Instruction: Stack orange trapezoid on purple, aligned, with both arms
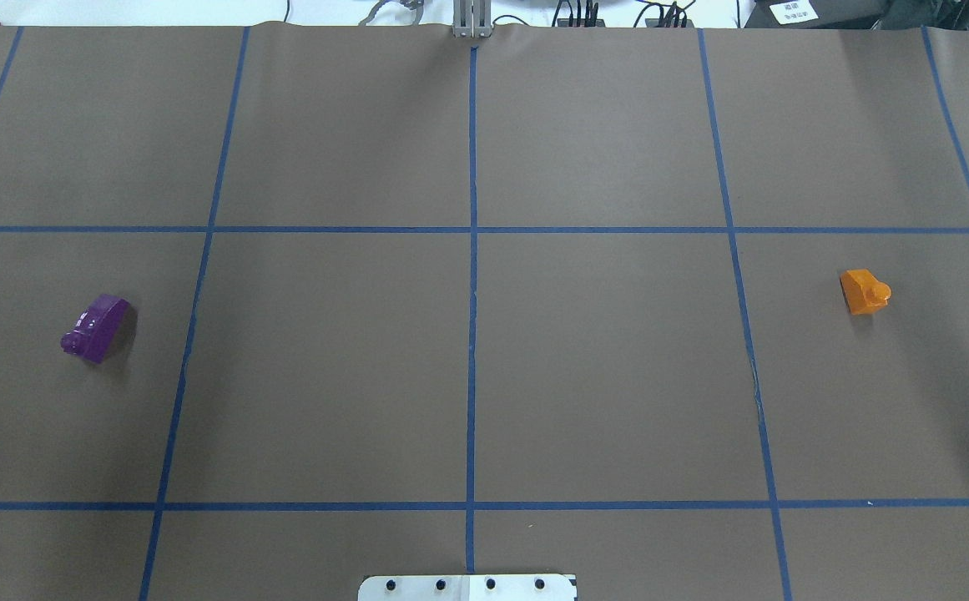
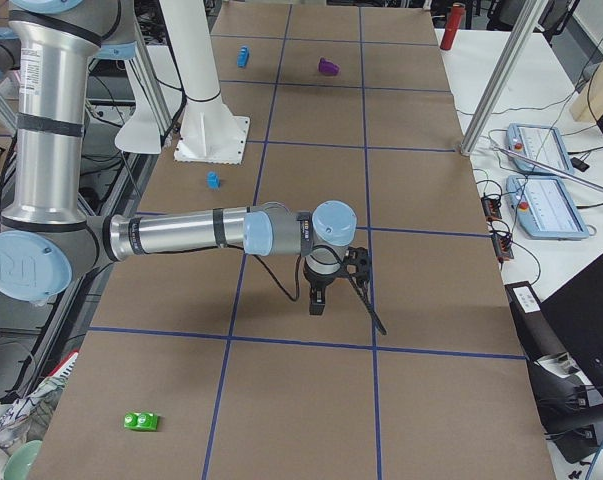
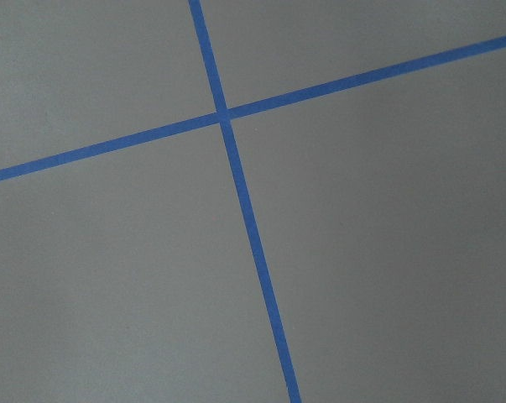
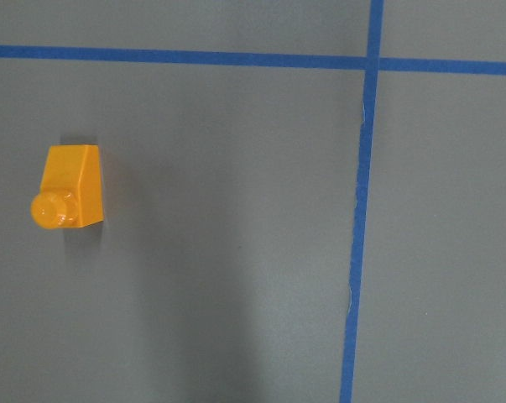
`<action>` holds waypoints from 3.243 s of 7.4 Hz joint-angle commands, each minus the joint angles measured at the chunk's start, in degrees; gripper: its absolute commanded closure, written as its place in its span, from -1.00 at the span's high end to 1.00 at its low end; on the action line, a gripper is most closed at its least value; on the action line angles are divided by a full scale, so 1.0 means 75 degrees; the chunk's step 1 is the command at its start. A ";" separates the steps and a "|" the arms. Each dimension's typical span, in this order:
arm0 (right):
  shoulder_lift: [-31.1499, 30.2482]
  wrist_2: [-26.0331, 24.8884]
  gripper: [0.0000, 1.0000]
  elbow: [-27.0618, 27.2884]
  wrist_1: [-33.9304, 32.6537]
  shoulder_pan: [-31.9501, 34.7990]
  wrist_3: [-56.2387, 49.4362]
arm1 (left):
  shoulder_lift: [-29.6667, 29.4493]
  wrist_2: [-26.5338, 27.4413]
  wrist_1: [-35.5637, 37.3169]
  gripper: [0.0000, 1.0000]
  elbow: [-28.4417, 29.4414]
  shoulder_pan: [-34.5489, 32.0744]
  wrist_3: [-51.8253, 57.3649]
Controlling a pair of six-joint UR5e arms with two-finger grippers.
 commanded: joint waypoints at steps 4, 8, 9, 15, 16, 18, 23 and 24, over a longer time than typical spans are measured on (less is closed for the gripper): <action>-0.0012 0.0002 1.00 0.0022 -0.0008 0.0012 -0.0006 | -0.0025 -0.0090 0.0047 1.00 0.0088 0.0000 -0.0223; -0.0059 0.0013 1.00 0.0069 -0.0008 0.0000 0.0017 | -0.0025 -0.0066 -0.0012 1.00 0.0147 0.0000 -0.0199; -0.0059 0.0013 1.00 0.0092 -0.0008 0.0000 0.0017 | -0.0025 -0.0066 -0.0023 1.00 0.0100 0.0000 -0.0222; -0.0036 0.0177 1.00 0.0222 0.0004 -0.0023 -0.0053 | 0.0057 -0.0078 -0.0163 1.00 0.0006 0.0012 -0.0199; -0.0024 0.0177 1.00 0.0222 0.0004 -0.0023 -0.0053 | 0.0057 -0.0090 -0.0210 1.00 0.0006 0.0035 -0.0211; -0.0012 0.0177 1.00 0.0222 0.0004 -0.0047 -0.0018 | 0.0034 -0.0101 -0.0234 1.00 -0.0006 0.0349 -0.0222; -0.0024 0.0177 1.00 0.0221 0.0004 -0.0082 -0.0076 | -0.0304 -0.0255 -0.2975 1.00 -0.0017 0.3287 -0.4444; -0.0024 0.0177 1.00 0.0222 0.0004 -0.0082 -0.0076 | -0.0538 0.0094 -0.2976 1.00 -0.0017 0.3734 -0.4847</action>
